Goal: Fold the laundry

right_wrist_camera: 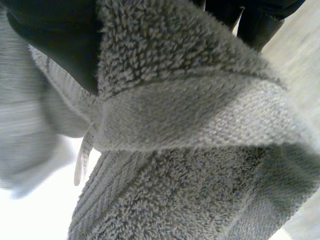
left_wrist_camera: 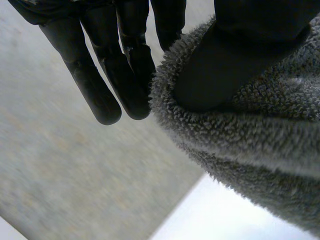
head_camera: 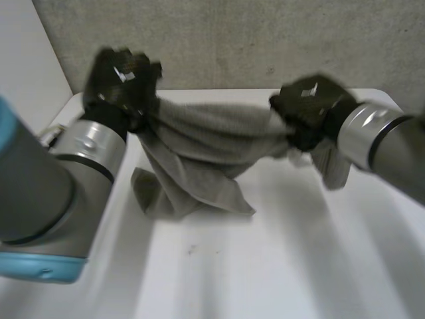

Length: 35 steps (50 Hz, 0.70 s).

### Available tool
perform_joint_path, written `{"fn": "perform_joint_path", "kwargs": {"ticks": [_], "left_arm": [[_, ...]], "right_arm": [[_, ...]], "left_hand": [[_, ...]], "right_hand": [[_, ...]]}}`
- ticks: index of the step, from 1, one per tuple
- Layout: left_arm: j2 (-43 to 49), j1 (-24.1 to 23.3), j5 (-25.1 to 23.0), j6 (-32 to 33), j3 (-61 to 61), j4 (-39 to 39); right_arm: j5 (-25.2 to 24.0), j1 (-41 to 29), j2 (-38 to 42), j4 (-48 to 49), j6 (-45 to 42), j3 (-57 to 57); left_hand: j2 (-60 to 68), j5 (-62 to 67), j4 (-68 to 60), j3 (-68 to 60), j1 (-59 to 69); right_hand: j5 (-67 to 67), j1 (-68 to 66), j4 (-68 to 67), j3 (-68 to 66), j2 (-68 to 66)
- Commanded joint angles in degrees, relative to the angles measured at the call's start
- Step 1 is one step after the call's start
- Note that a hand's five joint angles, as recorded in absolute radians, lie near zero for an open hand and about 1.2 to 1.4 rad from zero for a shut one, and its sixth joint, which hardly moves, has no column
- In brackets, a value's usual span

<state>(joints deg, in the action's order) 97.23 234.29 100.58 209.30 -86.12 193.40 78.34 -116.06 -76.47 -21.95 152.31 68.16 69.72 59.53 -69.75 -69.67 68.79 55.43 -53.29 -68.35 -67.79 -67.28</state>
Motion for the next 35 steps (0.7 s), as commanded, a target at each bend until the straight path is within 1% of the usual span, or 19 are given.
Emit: {"fn": "perform_joint_path", "kwargs": {"ticks": [1, 4, 6, 9, 12, 14, 15, 19, 20, 22, 26, 27, 28, 29, 30, 31, 33, 34, 35], "left_arm": [[-7.76, 0.64, -1.61, 0.14, 4.21, -4.25], [-8.11, 1.78, -3.46, 0.23, 7.46, -4.87], [-7.50, 4.58, -5.56, 0.23, 9.38, -5.57], [-6.79, 5.56, -6.62, 0.23, 9.83, -6.01], [-1.78, 7.14, -8.91, 0.14, 9.92, -5.84], [5.92, 7.50, -10.31, 0.23, 9.83, -5.75], [5.95, 7.50, -10.32, 0.23, 9.83, -5.75], [16.64, 7.49, -10.67, 0.32, 10.44, -5.40], [16.68, 7.50, -10.67, 0.32, 10.45, -5.40], [23.94, 7.50, -10.84, -0.03, 12.46, -3.56], [28.89, 7.23, -10.84, -0.12, 13.96, -1.79], [30.20, 7.06, -10.93, -0.12, 14.22, -1.27], [30.21, 7.06, -10.93, -0.12, 14.23, -1.27], [30.74, 6.88, -10.84, -0.12, 14.23, -1.27], [30.65, 6.53, -10.67, -0.21, 14.05, -1.35], [30.65, 6.53, -10.67, -0.21, 14.05, -1.35], [28.56, 5.22, -10.49, -0.47, 13.44, -1.88], [28.54, 5.21, -10.49, -0.47, 13.43, -1.88], [26.19, 4.60, -10.32, -0.56, 12.91, -2.23]], "right_arm": [[0.50, -0.39, -6.41, -0.20, -0.43, -2.94], [0.50, -0.48, -6.33, -0.20, -0.43, -3.04], [0.50, -0.48, -6.06, -0.20, -0.26, -2.95], [0.15, -0.65, -4.93, -0.11, -0.17, -1.90], [0.23, -1.35, -1.68, -0.03, -0.17, -1.11], [0.23, -1.62, 0.27, 0.41, 0.01, -0.58], [0.58, -1.80, 2.18, 0.50, -0.08, 0.03], [0.85, -2.33, 6.77, 0.50, 0.10, 0.57], [0.85, -2.33, 8.95, 0.59, 0.27, 0.74], [0.94, -2.33, 10.90, 1.12, 0.45, 0.92], [1.81, -1.89, 14.67, 5.32, 1.32, 1.88], [1.82, -1.89, 14.68, 5.34, 1.33, 1.88], [2.34, -1.71, 15.29, 6.64, 1.33, 2.41], [3.04, -1.54, 15.56, 7.70, 1.33, 2.67], [3.05, -1.53, 15.56, 7.71, 1.33, 2.68], [3.92, -1.45, 15.47, 8.58, 1.33, 2.94], [4.54, -1.36, 15.47, 9.29, 1.24, 3.20], [5.06, -0.92, 15.47, 9.73, 1.24, 3.38], [5.07, -0.92, 15.47, 9.73, 1.24, 3.38]], "left_hand": [[10.28, 10.47, -10.25, -10.33, 11.21], [10.28, 10.47, -10.25, -10.33, 11.21], [10.28, 10.47, -10.25, -10.33, 11.21], [10.28, 10.47, -10.25, -10.33, 11.21], [10.28, 10.47, -10.25, -10.33, 11.21], [10.28, 10.47, -10.25, -10.33, 11.21], [10.28, 10.47, -10.25, -10.33, 11.21], [10.28, 10.47, -10.25, -10.33, 11.21], [10.28, 10.47, -10.25, -10.33, 11.21], [10.28, 10.47, -10.25, -10.33, 11.21], [10.28, 10.47, -10.25, -10.33, 11.21], [-2.52, -2.33, 2.55, 2.47, -1.59], [-2.65, -2.46, 2.68, 2.60, -1.72], [-18.80, -18.62, 18.83, 18.75, -17.87], [-30.29, -30.10, 30.32, 30.24, -29.36], [-30.40, -30.22, 30.43, 30.35, -29.47], [-41.29, -41.10, 41.32, 41.24, -40.36], [-41.34, -41.15, 41.37, 41.29, -40.41], [-46.83, -46.65, 46.86, 46.78, -45.90]], "right_hand": [[14.57, -26.71, -11.65, -12.21, -12.73], [14.57, -26.71, -11.65, -12.21, -12.73], [14.57, -26.71, -11.65, -12.21, -12.73], [14.57, -26.71, -11.65, -12.21, -12.73], [14.57, -26.71, -11.65, -12.21, -12.73], [14.57, -26.71, -11.65, -12.21, -12.73], [14.57, -26.71, -11.65, -12.21, -12.73], [14.57, -26.71, -11.65, -12.21, -12.73], [14.57, -26.71, -11.65, -12.21, -12.73], [14.57, -26.71, -11.65, -12.21, -12.73], [14.57, -26.71, -11.65, -12.21, -12.73], [14.57, -26.71, -11.65, -12.21, -12.73], [14.57, -26.71, -11.65, -12.21, -12.73], [14.57, -26.71, -11.65, -12.21, -12.73], [14.57, -26.71, -11.65, -12.21, -12.73], [14.57, -26.71, -11.65, -12.21, -12.73], [14.57, -26.71, -11.65, -12.21, -12.73], [14.57, -26.71, -11.65, -12.21, -12.73], [14.57, -26.71, -11.65, -12.21, -12.73]]}}
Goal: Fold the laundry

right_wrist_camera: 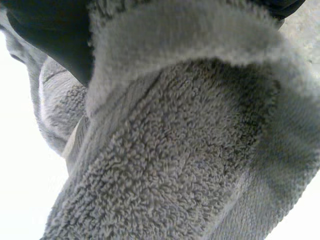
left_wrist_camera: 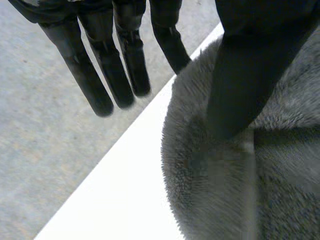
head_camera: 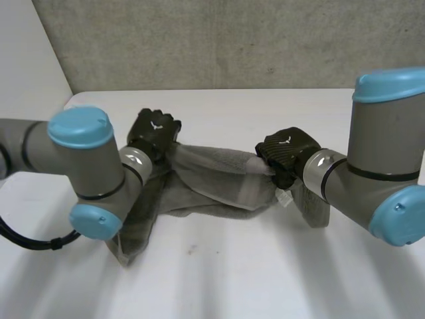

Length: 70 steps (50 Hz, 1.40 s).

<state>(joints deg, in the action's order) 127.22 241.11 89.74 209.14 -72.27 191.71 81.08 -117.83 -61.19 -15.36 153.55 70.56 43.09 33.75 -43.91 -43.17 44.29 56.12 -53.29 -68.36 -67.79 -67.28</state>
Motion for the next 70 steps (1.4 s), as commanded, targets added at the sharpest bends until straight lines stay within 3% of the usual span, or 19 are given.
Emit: {"fn": "perform_joint_path", "kwargs": {"ticks": [1, 4, 8, 9, 12, 14, 17, 21, 25, 33, 50, 55, 57, 64, 70], "left_arm": [[-3.82, -2.22, 0.52, -0.39, -0.95, -0.55], [-9.54, -2.39, 0.87, -2.33, -3.67, -0.90], [-18.99, -2.66, 1.48, -10.90, -9.36, -1.17], [-21.99, -2.66, 3.05, -15.47, -11.82, -1.25], [-24.22, -2.75, 5.09, -19.20, -13.78, -1.34], [-27.02, -2.83, 10.25, -25.42, -16.67, -2.13], [-27.29, -2.66, 14.48, -28.77, -18.08, -5.19], [-26.16, -1.96, 15.72, -30.54, -18.17, -9.58], [-21.42, 0.93, 15.73, -32.99, -17.38, -14.51], [-15.79, 3.49, 12.66, -39.32, -14.84, -16.28], [-5.67, 4.20, 11.60, -39.68, -10.53, -16.55], [-5.67, 4.11, 11.42, -39.59, -10.88, -16.37], [-5.76, 4.11, 11.59, -39.33, -10.88, -16.28], [-8.03, 4.20, 12.03, -39.07, -11.14, -16.28], [-13.32, 4.37, 11.07, -37.84, -11.84, -17.07]], "right_arm": [[2.33, 1.72, 0.20, 3.58, -0.09, 1.50], [2.33, 2.34, 0.46, 4.11, -0.01, 2.38], [2.24, 2.43, 1.86, 5.87, -0.01, 4.05], [2.07, 2.43, 2.21, 6.39, -0.01, 4.49], [1.98, 2.43, 2.74, 6.49, -0.01, 4.84], [1.98, 2.43, 2.92, 6.57, -0.01, 5.02], [1.89, 2.43, 2.92, 6.49, -0.01, 5.11], [1.89, 2.78, 2.92, 6.40, 0.17, 5.02], [1.81, 4.97, 2.57, 6.05, 0.35, 4.93], [0.40, 7.62, 2.39, 5.96, 0.43, 4.93], [-1.27, 7.09, 2.39, 6.05, 0.17, 6.08], [-1.36, 7.09, 2.39, 6.05, -0.09, 6.08], [-1.27, 7.09, 2.39, 6.05, -0.27, 6.08], [-0.83, 7.53, 1.78, 5.26, -1.76, 5.28], [-0.66, 10.69, -0.51, -6.87, -13.01, 4.14]], "left_hand": [[-20.26, -20.92, 21.08, 20.34, -21.46], [-26.82, -27.48, 27.64, 26.90, -28.02], [-26.15, -26.81, 26.98, 26.24, -27.36], [-25.48, -26.14, 26.31, 25.56, -26.69], [-24.80, -25.46, 25.63, 24.88, -26.01], [-21.95, -22.61, 22.78, 22.04, -23.16], [-18.25, -18.91, 19.08, 18.33, -19.46], [-18.07, -18.73, 18.90, 18.16, -19.28], [-16.40, -17.06, 17.23, 16.49, -17.61], [-12.52, -13.19, 13.35, 12.61, -13.73], [3.13, 2.46, -2.30, -3.04, 1.92], [20.62, 19.96, -19.79, -20.53, 19.41], [36.68, 36.02, -35.86, -36.60, 35.48], [36.91, 36.25, -36.09, -36.83, 35.71], [36.91, 36.25, -36.09, -36.83, 35.71]], "right_hand": [[13.88, -26.71, -11.64, -12.21, -12.72], [13.88, -26.71, -11.64, -12.21, -12.72], [13.88, -26.71, -11.64, -12.21, -12.72], [13.88, -26.71, -11.64, -12.21, -12.72], [13.88, -26.71, -11.64, -12.21, -12.72], [13.88, -26.71, -11.64, -12.21, -12.72], [13.88, -26.71, -11.64, -12.21, -12.72], [13.88, -26.71, -11.64, -12.21, -12.72], [13.88, -26.71, -11.64, -12.21, -12.72], [13.88, -26.71, -11.64, -12.21, -12.72], [13.88, -26.71, -11.64, -12.21, -12.72], [13.88, -26.71, -11.64, -12.21, -12.72], [13.88, -26.71, -11.64, -12.21, -12.72], [13.88, -26.71, -11.64, -12.21, -12.72], [13.88, -26.71, -11.64, -12.21, -12.72]]}}
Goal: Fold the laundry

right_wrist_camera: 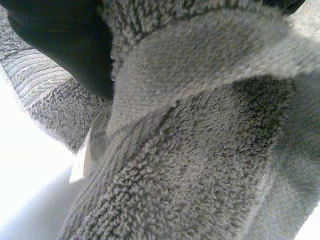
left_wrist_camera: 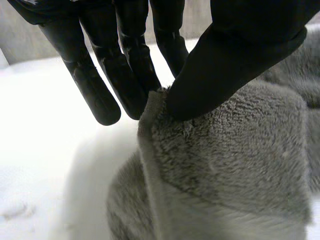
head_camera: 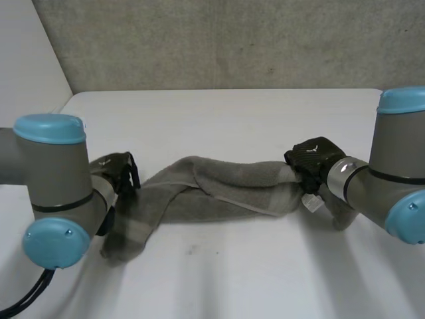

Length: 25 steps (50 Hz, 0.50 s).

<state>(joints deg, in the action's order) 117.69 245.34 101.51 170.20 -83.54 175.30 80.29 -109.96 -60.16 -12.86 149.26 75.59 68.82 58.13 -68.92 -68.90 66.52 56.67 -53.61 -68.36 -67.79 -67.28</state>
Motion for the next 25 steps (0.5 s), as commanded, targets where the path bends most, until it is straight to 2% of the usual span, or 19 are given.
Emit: {"fn": "perform_joint_path", "kwargs": {"ticks": [1, 3, 4, 5, 6, 8, 9, 11, 12, 14, 15, 17, 18, 19, 20, 21, 22, 23, 25], "left_arm": [[-5.01, 0.31, -1.74, 3.88, -0.75, -1.88], [-5.37, 0.66, -4.20, 11.08, -0.23, -4.60], [-5.37, 0.67, -4.21, 11.12, -0.22, -4.62], [-5.11, 0.84, -5.08, 15.03, 0.12, -5.84], [-5.11, 0.84, -5.09, 15.07, 0.13, -5.85], [-4.15, 1.89, -6.14, 22.33, 0.83, -6.29], [-4.14, 1.90, -6.14, 22.37, 0.83, -6.29], [-0.47, 2.86, -6.14, 27.97, 3.89, -4.80], [-0.45, 2.86, -6.14, 27.99, 3.91, -4.79], [3.23, 2.86, -6.06, 30.88, 10.20, -1.47], [3.24, 2.86, -6.06, 30.89, 10.24, -1.45], [5.35, 2.95, -6.14, 31.07, 18.63, 4.05], [5.35, 2.95, -6.14, 31.07, 18.67, 4.08], [5.61, 2.95, -6.23, 30.98, 23.11, 7.83], [5.62, 2.95, -6.23, 30.98, 23.16, 7.86], [5.36, 2.95, -6.23, 30.90, 27.16, 12.30], [4.74, 2.95, -6.41, 30.72, 30.16, 17.31], [4.74, 2.95, -6.41, 30.72, 30.19, 17.36], [1.86, 2.95, -6.67, 29.76, 33.34, 28.20]], "right_arm": [[0.21, 3.95, -1.71, -13.46, -12.99, -0.71], [0.30, 4.67, -1.45, -19.63, -19.51, -0.27], [0.30, 4.67, -1.45, -19.66, -19.53, -0.27], [0.30, 4.67, -1.19, -20.88, -20.93, -0.18], [0.30, 4.67, -1.18, -20.89, -20.94, -0.18], [0.56, 4.49, -0.31, -20.63, -21.12, -1.05], [0.57, 4.49, -0.31, -20.62, -21.12, -1.06], [0.83, 4.23, 1.27, -17.13, -19.90, -4.55], [0.83, 4.23, 1.28, -17.11, -19.89, -4.57], [1.53, 3.70, 2.41, -10.29, -16.04, -9.91], [1.53, 3.70, 2.42, -10.25, -16.02, -9.94], [3.11, 3.26, 2.86, -0.11, -10.60, -16.32], [3.11, 3.26, 2.86, -0.06, -10.57, -16.35], [4.16, 3.00, 2.68, 5.68, -8.05, -18.96], [5.21, 2.65, 2.07, 12.88, -5.41, -21.08], [5.22, 2.65, 2.07, 12.95, -5.38, -21.10], [6.01, 2.30, 1.11, 19.82, -3.04, -22.06], [6.01, 2.30, 1.10, 19.89, -3.01, -22.06], [6.80, 2.21, -2.31, 32.05, 0.49, -21.37]], "left_hand": [[11.18, 11.87, -11.08, -11.10, 13.48], [11.18, 11.87, -11.08, -11.10, 13.48], [11.18, 11.87, -11.08, -11.10, 13.48], [11.18, 11.87, -11.08, -11.10, 13.48], [11.18, 11.87, -11.08, -11.10, 13.48], [11.18, 11.87, -11.08, -11.10, 13.48], [11.18, 11.87, -11.08, -11.10, 13.48], [11.18, 11.87, -11.08, -11.10, 13.48], [11.18, 11.87, -11.08, -11.10, 13.48], [11.18, 11.87, -11.08, -11.10, 13.48], [11.18, 11.87, -11.08, -11.10, 13.48], [11.18, 11.87, -11.08, -11.10, 13.48], [11.18, 11.87, -11.08, -11.10, 13.48], [11.18, 11.87, -11.08, -11.10, 13.48], [11.18, 11.87, -11.08, -11.10, 13.48], [11.18, 11.87, -11.08, -11.10, 13.48], [11.18, 11.87, -11.08, -11.10, 13.48], [11.18, 11.87, -11.08, -11.10, 13.48], [11.18, 11.87, -11.08, -11.10, 13.48]], "right_hand": [[13.33, -26.39, -11.64, -12.21, -12.73], [13.33, -26.39, -11.64, -12.21, -12.73], [13.33, -26.39, -11.64, -12.21, -12.73], [13.33, -26.39, -11.64, -12.21, -12.73], [13.33, -26.39, -11.64, -12.21, -12.73], [13.33, -26.39, -11.64, -12.21, -12.73], [13.33, -26.39, -11.64, -12.21, -12.73], [13.33, -26.39, -11.64, -12.21, -12.73], [13.33, -26.39, -11.64, -12.21, -12.73], [13.33, -26.39, -11.64, -12.21, -12.73], [13.33, -26.39, -11.64, -12.21, -12.73], [13.33, -26.39, -11.64, -12.21, -12.73], [13.33, -26.39, -11.64, -12.21, -12.73], [13.33, -26.39, -11.64, -12.21, -12.73], [13.33, -26.39, -11.64, -12.21, -12.73], [13.33, -26.39, -11.64, -12.21, -12.73], [13.33, -26.39, -11.64, -12.21, -12.73], [13.33, -26.39, -11.64, -12.21, -12.73], [13.33, -26.39, -11.64, -12.21, -12.73]]}}
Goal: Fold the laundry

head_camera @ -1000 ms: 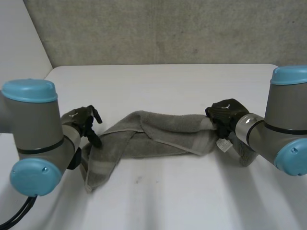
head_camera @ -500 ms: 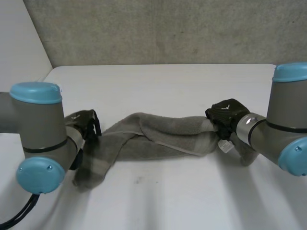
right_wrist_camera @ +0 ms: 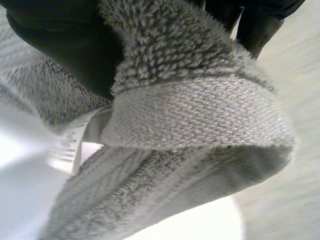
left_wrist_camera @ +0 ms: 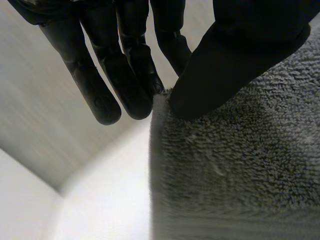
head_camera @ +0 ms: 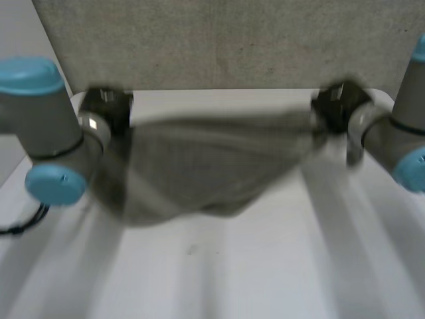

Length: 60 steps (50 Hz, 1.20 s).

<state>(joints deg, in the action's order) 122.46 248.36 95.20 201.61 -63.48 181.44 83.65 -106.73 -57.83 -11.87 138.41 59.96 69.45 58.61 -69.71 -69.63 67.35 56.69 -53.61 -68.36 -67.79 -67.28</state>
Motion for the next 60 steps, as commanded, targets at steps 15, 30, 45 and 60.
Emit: {"fn": "perform_joint_path", "kwargs": {"ticks": [15, 30, 45, 60], "left_arm": [[-9.62, 0.01, -1.68, -3.51, -11.98, 33.10], [-4.16, -1.04, -5.02, -2.89, -34.23, 32.22], [-12.86, -2.89, -4.94, -3.68, -36.01, 27.30], [-20.06, -8.95, -4.50, -3.42, -32.77, 20.02]], "right_arm": [[-3.83, -0.76, -3.26, 19.45, 14.26, -2.66], [-6.22, -0.24, 9.58, 1.51, 13.81, 4.64], [-4.39, 1.87, 6.94, -0.09, 15.74, 0.78], [1.78, 2.22, -11.49, -0.52, 20.49, 10.68]], "left_hand": [[10.55, 11.39, -10.29, -10.37, 12.65], [10.55, 11.39, -10.29, -10.37, 12.65], [10.55, 11.39, -10.29, -10.37, 12.65], [10.55, 11.39, -10.29, -10.37, 12.65]], "right_hand": [[13.31, -26.39, -11.64, -12.21, -12.73], [13.31, -26.39, -11.64, -12.21, -12.73], [-49.08, 36.00, 50.75, 50.18, 49.67], [-56.69, 43.61, 58.36, 57.79, 57.27]]}}
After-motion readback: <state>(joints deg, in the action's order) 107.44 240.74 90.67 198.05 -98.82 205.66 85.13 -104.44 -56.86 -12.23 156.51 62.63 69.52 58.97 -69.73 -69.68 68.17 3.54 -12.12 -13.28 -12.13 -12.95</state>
